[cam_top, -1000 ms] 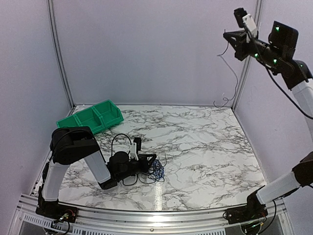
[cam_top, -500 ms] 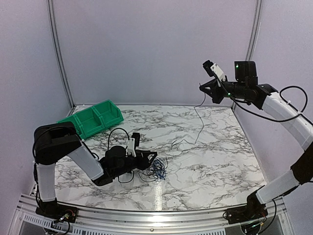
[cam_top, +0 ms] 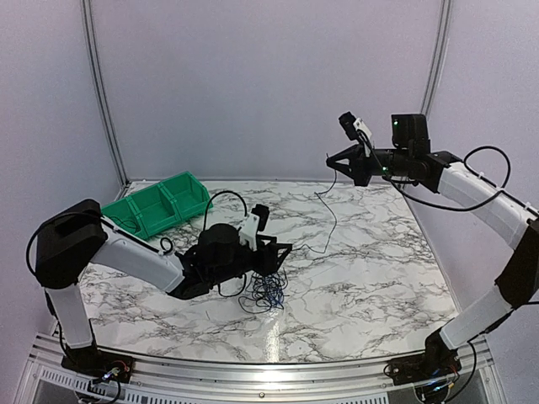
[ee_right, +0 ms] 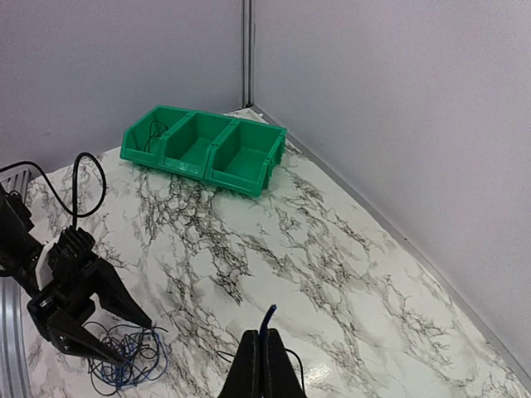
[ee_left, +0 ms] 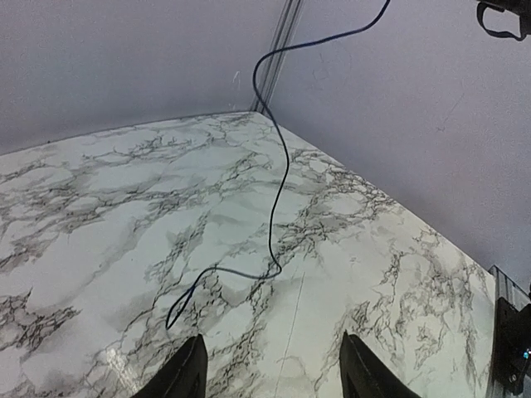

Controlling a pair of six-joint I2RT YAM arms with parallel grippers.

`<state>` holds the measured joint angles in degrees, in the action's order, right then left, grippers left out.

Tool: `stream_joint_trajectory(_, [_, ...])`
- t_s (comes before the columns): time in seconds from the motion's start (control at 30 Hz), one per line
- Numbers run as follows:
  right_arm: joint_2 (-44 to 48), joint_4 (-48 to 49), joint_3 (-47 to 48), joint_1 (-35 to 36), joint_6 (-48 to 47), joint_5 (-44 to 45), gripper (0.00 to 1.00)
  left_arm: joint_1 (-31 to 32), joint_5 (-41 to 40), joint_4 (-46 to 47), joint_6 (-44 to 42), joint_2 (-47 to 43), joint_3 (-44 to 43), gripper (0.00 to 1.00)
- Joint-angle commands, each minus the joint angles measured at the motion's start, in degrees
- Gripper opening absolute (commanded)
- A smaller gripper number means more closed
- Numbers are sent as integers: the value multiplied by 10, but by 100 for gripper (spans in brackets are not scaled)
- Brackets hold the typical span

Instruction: Untangle the cables

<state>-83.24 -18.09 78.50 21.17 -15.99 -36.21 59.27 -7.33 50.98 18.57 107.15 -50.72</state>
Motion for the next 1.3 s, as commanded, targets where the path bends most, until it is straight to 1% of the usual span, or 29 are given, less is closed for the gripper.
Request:
stream_joint_trajectory(0.0, [-29, 24, 6, 14, 39, -54, 0, 6, -21, -141, -43, 34, -93, 57])
stream_joint_trajectory(0.1, [-46, 27, 11, 22, 56, -74, 0, 6, -41, -175, -30, 59, -137, 58])
stream_joint_trajectory(0.2, [-56, 32, 13, 37, 61, -81, 0, 7, -95, -206, -22, 63, -164, 59])
stream_joint_trajectory(0.27, [-59, 30, 14, 46, 55, -79, 0, 7, -104, -250, -31, 47, -168, 59])
stream_joint_trajectory(0.37, [-52, 27, 8, 51, 49, -81, 0, 7, -89, -317, -46, 1, -134, 59])
stream_joint_trajectory(0.4, [-47, 32, -1, 51, 48, -84, 0, 7, -88, -352, -52, -12, -123, 59])
stream_joint_trajectory(0.47, [-38, 41, -15, 52, 41, -83, 0, 7, -110, -444, -60, -29, -116, 59])
stream_joint_trajectory(0.5, [-35, 44, -22, 52, 39, -80, 0, 7, -120, -491, -61, -34, -115, 60])
stream_joint_trajectory(0.57, [-32, 49, -31, 53, 33, -79, 0, 7, -110, -556, -60, -50, -104, 64])
stream_joint_trajectory(0.63, [-35, 46, -34, 54, 29, -80, 0, 8, -85, -547, -37, -82, -77, 68])
stream_joint_trajectory(0.7, [-38, 43, -35, 57, 24, -82, 0, 10, -38, -493, -25, -118, -45, 71])
stream_joint_trajectory(0.73, [-39, 41, -35, 58, 21, -81, 0, 12, -28, -467, -23, -135, -34, 73])
stream_joint_trajectory(0.9, [-33, 39, -39, 62, 16, -80, 0, 16, -51, -378, -23, -190, -15, 75])
stream_joint_trajectory(0.97, [-31, 36, -34, 63, 15, -75, 0, 17, -89, -339, -32, -204, -8, 76])
stream_joint_trajectory(1.0, [-29, 32, -30, 63, 12, -69, 0, 17, -129, -322, -32, -206, -3, 77])
stream_joint_trajectory(1.07, [-23, 26, -26, 63, 7, -54, 0, 15, -174, -310, -32, -203, -10, 80])
stream_joint_trajectory(1.13, [-12, 28, -30, 63, 2, -39, 0, 14, -153, -309, -31, -205, -25, 84])
stream_joint_trajectory(1.2, [0, 37, -43, 63, 1, -29, 0, 15, -124, -309, -29, -200, -41, 86])
stream_joint_trajectory(1.27, [5, 41, -46, 63, 0, -23, 0, 15, -112, -309, -28, -178, -58, 86])
